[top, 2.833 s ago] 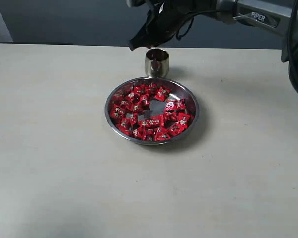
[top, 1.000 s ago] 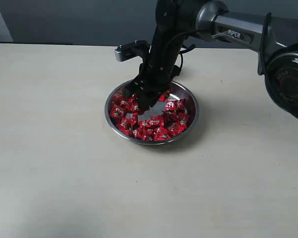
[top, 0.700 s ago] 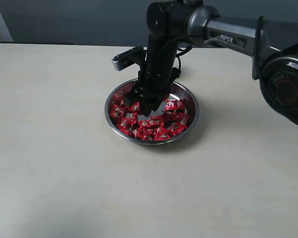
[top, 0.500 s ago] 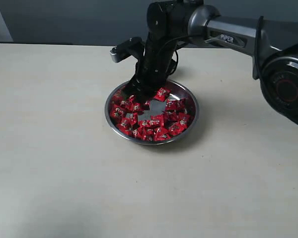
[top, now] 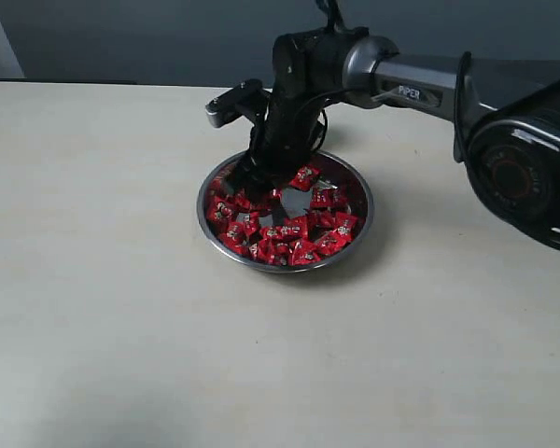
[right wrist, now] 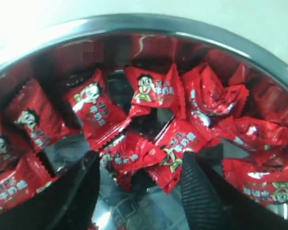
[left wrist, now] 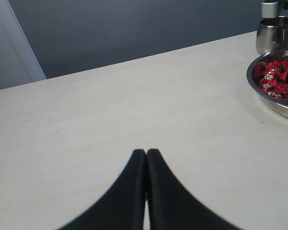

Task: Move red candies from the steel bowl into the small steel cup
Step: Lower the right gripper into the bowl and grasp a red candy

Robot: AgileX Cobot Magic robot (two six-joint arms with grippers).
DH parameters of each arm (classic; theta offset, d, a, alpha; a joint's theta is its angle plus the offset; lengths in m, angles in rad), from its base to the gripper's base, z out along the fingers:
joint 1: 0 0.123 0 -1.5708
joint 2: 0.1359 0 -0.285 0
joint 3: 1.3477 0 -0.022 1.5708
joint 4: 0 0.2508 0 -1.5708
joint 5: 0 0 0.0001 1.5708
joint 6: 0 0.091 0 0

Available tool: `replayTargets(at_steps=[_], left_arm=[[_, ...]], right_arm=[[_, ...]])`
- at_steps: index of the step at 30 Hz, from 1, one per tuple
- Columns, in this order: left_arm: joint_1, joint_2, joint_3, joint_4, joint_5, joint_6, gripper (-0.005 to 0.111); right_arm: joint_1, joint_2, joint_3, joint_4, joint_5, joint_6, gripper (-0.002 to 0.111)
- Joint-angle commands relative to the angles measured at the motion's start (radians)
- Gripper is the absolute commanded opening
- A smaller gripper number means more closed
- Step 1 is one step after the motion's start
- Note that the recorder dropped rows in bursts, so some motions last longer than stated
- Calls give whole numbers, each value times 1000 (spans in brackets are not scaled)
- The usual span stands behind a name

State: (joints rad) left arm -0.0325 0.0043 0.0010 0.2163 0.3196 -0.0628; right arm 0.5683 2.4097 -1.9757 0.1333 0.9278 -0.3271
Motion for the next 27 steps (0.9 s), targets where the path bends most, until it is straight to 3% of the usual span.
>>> replayTargets(at_steps=[1, 8, 19, 21, 26, 27], left_arm=[[0, -4, -1, 3, -7, -5, 0], [0, -4, -1, 3, -7, -5, 0], [0, -4, -1, 3, -7, -5, 0], [0, -4, -1, 3, -7, -5, 0], [0, -4, -1, 3, -7, -5, 0], [0, -4, -1, 3, -7, -5, 0]], right_arm=[[0, 9, 3, -42, -71, 57, 50], [0, 9, 3, -78, -77, 111, 49], [0, 9, 3, -78, -41, 168, 38], [0, 9, 3, -78, -41, 168, 31], [0, 9, 3, -78, -41, 173, -1], [0, 9, 3, -78, -41, 173, 0]])
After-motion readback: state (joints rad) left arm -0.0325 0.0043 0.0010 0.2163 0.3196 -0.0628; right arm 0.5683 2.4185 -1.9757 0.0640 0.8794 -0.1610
